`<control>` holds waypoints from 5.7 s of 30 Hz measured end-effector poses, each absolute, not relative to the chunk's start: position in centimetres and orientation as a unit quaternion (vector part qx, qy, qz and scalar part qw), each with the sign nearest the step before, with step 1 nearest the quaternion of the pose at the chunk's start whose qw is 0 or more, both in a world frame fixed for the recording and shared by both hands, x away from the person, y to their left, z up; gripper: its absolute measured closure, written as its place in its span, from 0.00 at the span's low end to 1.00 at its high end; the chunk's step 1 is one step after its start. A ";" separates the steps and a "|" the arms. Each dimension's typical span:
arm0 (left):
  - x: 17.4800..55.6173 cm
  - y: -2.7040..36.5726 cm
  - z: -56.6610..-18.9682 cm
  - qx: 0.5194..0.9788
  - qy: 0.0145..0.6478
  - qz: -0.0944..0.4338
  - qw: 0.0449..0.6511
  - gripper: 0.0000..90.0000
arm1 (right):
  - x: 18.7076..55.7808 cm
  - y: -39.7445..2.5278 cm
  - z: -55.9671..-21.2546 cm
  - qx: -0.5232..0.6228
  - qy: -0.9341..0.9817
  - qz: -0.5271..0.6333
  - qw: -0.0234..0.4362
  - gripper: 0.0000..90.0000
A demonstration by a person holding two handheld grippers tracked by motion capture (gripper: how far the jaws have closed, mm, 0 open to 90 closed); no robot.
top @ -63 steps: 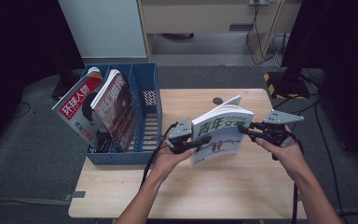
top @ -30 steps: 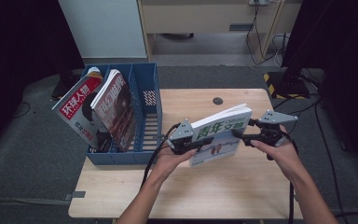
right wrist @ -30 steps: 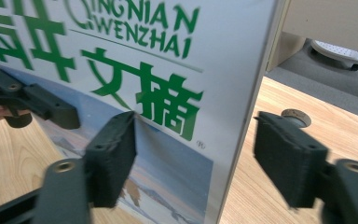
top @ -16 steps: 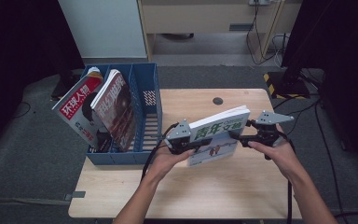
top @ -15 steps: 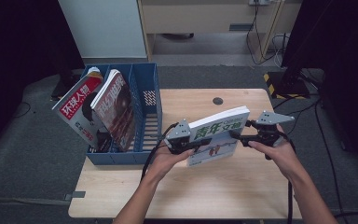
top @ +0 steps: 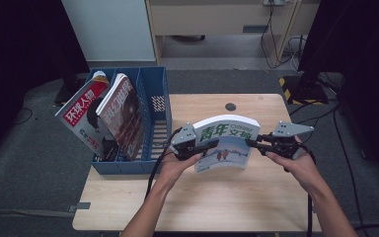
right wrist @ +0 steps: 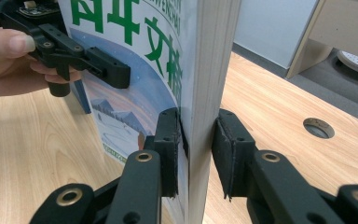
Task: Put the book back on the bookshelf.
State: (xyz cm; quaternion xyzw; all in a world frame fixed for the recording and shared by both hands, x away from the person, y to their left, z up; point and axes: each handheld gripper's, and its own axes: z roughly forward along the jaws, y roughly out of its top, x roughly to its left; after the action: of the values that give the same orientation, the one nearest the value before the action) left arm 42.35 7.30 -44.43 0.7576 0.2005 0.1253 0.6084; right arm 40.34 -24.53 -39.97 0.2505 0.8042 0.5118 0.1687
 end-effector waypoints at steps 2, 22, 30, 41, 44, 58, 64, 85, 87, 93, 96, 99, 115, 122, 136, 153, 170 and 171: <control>42.3 7.3 -44.5 0.757 0.200 0.126 0.609 0.76 | 40.3 -24.6 -40.0 0.251 0.804 0.513 0.168 0.80; 41.4 7.1 -43.7 0.758 0.202 0.128 0.607 0.82 | 40.5 -24.8 -40.3 0.271 0.789 0.526 0.164 0.78; 40.8 7.4 -42.6 0.764 0.190 0.137 0.601 0.82 | 40.8 -24.7 -40.3 0.279 0.781 0.535 0.163 0.72; 40.5 7.2 -42.1 0.769 0.183 0.136 0.597 0.82 | 41.3 -24.6 -40.1 0.304 0.765 0.546 0.156 0.50; 40.6 7.3 -42.1 0.767 0.187 0.135 0.599 0.82 | 41.4 -24.7 -40.4 0.316 0.766 0.538 0.154 0.35; 40.6 7.7 -41.4 0.767 0.186 0.140 0.598 0.82 | 41.5 -24.7 -43.7 0.373 0.762 0.497 0.183 0.12; 40.7 7.9 -41.4 0.765 0.190 0.138 0.600 0.82 | 41.4 -25.0 -45.9 0.408 0.756 0.484 0.171 0.09; 40.6 8.5 -40.7 0.757 0.196 0.139 0.607 0.82 | 40.9 -25.6 -49.3 0.476 0.757 0.409 0.184 0.07; 40.6 8.6 -40.5 0.758 0.194 0.141 0.606 0.82 | 40.7 -25.6 -49.7 0.474 0.764 0.397 0.186 0.07; 40.4 8.7 -39.8 0.757 0.190 0.144 0.609 0.82 | 40.3 -25.7 -50.1 0.476 0.762 0.393 0.194 0.07; 40.3 8.8 -39.5 0.755 0.190 0.145 0.610 0.82 | 39.9 -25.7 -50.3 0.483 0.760 0.391 0.192 0.07; 40.2 9.0 -39.3 0.754 0.192 0.147 0.611 0.82 | 39.5 -25.8 -50.4 0.484 0.757 0.394 0.192 0.07; 39.5 10.7 -38.2 0.747 0.202 0.155 0.614 0.82 | 38.8 -26.1 -50.3 0.497 0.745 0.396 0.202 0.07; 39.3 11.8 -37.7 0.741 0.211 0.159 0.617 0.82 | 38.7 -26.5 -50.2 0.509 0.735 0.401 0.201 0.07; 39.2 13.7 -36.2 0.732 0.221 0.174 0.620 0.82 | 38.8 -26.7 -50.5 0.518 0.730 0.399 0.200 0.08; 38.5 16.7 -34.3 0.712 0.237 0.197 0.631 0.82 | 38.8 -27.1 -50.4 0.524 0.724 0.401 0.202 0.08; 38.3 19.1 -33.5 0.701 0.252 0.215 0.632 0.82 | 38.8 -27.0 -50.7 0.525 0.727 0.396 0.198 0.08; 38.3 19.3 -33.4 0.699 0.253 0.215 0.633 0.82 | 38.9 -27.0 -50.7 0.524 0.728 0.395 0.199 0.08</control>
State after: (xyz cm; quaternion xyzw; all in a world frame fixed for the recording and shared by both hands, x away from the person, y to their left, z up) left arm 38.34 19.28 -33.45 0.6992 0.2531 0.2151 0.6330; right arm 38.85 -27.01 -50.72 0.5243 0.7275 0.3952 0.1990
